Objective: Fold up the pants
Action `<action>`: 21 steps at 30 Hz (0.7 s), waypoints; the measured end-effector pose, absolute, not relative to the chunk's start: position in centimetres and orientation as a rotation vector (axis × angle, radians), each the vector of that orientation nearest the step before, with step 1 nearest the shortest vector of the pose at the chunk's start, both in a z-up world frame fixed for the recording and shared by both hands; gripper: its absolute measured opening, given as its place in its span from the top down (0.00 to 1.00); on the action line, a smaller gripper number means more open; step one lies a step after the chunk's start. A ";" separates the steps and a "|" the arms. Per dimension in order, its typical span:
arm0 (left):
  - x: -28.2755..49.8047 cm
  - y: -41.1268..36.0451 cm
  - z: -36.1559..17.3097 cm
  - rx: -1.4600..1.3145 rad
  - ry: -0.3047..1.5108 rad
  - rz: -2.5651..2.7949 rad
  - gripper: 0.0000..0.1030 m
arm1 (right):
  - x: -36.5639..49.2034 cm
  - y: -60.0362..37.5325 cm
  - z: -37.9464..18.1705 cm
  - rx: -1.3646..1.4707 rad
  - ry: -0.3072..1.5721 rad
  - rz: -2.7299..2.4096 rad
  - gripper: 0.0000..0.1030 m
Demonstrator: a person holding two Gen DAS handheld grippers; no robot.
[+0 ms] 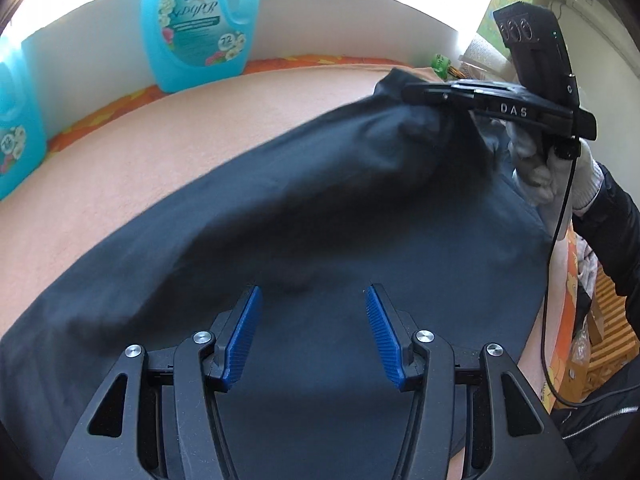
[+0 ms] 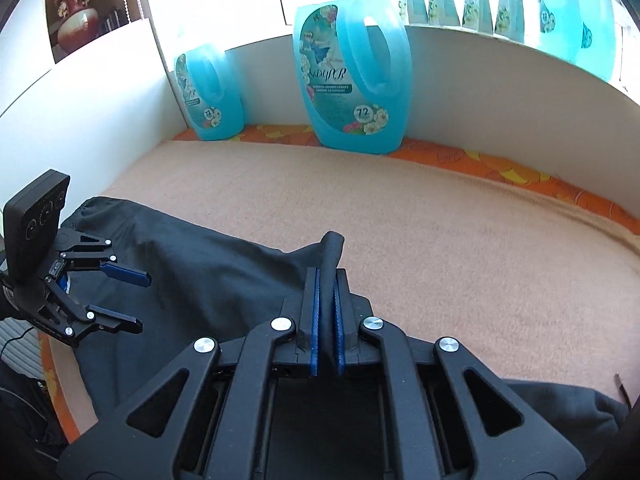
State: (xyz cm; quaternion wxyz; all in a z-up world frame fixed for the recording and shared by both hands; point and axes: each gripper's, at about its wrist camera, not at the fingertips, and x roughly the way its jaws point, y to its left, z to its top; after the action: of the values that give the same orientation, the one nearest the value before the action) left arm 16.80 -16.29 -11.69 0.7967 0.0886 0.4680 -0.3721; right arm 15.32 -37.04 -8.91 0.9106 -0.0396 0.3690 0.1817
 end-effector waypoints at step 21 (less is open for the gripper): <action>13.6 -6.0 -8.8 -0.001 0.876 -0.545 0.48 | 17.1 -36.1 -7.5 -0.048 0.805 0.231 0.72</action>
State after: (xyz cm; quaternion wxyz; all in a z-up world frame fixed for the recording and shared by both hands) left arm 13.59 -5.97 -8.77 0.8699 -0.0004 0.4189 -0.2605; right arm 17.14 -36.05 -7.49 0.9133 -0.0234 0.3908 0.1124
